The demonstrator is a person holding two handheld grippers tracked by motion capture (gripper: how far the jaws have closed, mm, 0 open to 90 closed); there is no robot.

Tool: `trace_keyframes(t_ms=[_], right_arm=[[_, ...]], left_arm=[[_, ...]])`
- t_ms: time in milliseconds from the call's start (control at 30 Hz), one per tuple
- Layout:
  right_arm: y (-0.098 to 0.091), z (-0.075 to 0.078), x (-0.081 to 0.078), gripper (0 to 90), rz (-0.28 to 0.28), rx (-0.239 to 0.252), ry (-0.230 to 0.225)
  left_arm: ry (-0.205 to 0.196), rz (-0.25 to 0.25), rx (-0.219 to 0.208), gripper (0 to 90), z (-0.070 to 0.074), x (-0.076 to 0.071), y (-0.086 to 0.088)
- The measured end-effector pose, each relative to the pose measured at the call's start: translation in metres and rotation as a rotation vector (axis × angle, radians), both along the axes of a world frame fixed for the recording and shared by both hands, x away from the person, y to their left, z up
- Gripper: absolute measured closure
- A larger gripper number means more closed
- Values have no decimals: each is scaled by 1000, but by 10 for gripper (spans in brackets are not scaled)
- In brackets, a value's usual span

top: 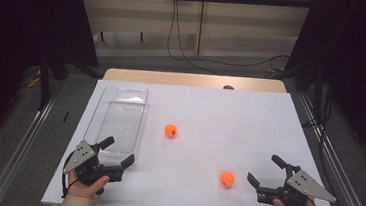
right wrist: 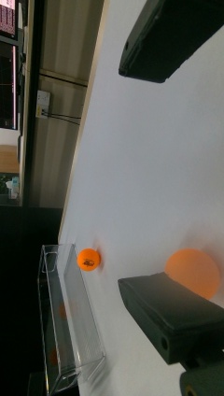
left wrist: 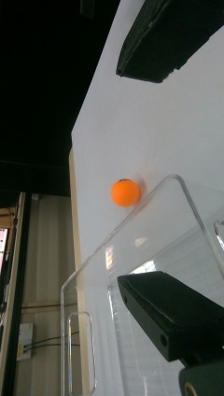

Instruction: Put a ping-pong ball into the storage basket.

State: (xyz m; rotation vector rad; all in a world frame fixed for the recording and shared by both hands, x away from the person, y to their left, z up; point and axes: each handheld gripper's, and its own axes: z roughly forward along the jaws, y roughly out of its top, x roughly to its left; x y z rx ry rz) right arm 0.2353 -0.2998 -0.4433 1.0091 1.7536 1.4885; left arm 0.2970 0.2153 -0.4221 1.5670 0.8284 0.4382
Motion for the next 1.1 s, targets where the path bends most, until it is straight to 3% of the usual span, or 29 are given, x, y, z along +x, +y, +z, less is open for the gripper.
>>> trace_keyframes(t_ms=[267, 1100], right_arm=[[-1, 1, 0, 11, 3, -1, -8], [-2, 1, 0, 14, 5, 4, -10]], left_arm=[[16, -31, -12, 20, 3, 3, -12], [12, -114, 25, 20, 5, 9, -45]])
